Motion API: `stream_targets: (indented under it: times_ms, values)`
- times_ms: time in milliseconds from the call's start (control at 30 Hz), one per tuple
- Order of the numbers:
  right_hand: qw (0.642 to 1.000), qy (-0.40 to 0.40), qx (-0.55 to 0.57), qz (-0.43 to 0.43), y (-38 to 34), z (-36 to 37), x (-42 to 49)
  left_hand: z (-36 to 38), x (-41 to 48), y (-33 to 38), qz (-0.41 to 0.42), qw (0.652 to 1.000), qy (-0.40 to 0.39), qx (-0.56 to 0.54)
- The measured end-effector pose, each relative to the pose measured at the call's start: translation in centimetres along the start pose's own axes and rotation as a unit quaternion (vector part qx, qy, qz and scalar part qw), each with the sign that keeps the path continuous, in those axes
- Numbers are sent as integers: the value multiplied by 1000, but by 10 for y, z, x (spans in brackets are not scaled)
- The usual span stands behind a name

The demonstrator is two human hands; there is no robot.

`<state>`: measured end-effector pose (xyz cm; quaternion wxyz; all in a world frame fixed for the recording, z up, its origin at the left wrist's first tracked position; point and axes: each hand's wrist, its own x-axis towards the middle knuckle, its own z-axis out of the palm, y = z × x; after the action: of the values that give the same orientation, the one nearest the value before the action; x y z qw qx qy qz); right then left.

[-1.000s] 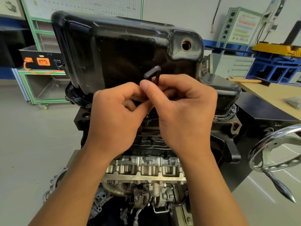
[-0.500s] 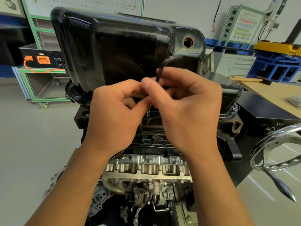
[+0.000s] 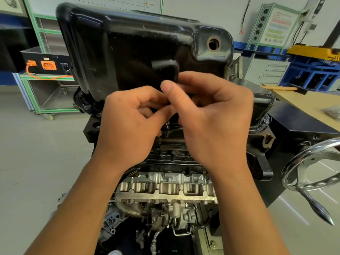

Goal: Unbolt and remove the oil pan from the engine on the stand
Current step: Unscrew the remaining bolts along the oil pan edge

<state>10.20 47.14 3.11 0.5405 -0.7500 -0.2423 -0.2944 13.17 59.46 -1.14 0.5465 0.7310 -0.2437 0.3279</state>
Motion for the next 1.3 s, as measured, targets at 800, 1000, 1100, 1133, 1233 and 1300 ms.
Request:
stream_targets:
  times_ms: [800, 1000, 1100, 1133, 1233, 1300]
  values:
    - [995, 54, -27, -73, 17, -2, 3, 8, 3, 11, 45, 996, 59, 49]
    - [996, 31, -58, -63, 27, -1, 6, -1, 6, 13, 75, 983, -14, 167]
    - [996, 14, -54, -65, 30, -5, 7, -6, 7, 15, 80, 975, -47, 201]
    - [997, 9, -51, -64, 30, -6, 7, -7, 7, 15, 82, 974, -53, 205]
    - [997, -2, -54, -62, 31, -7, 6, -7, 5, 14, 58, 985, -70, 150]
    - [997, -1, -40, -61, 30, -7, 6, -6, 4, 12, 58, 990, -48, 121]
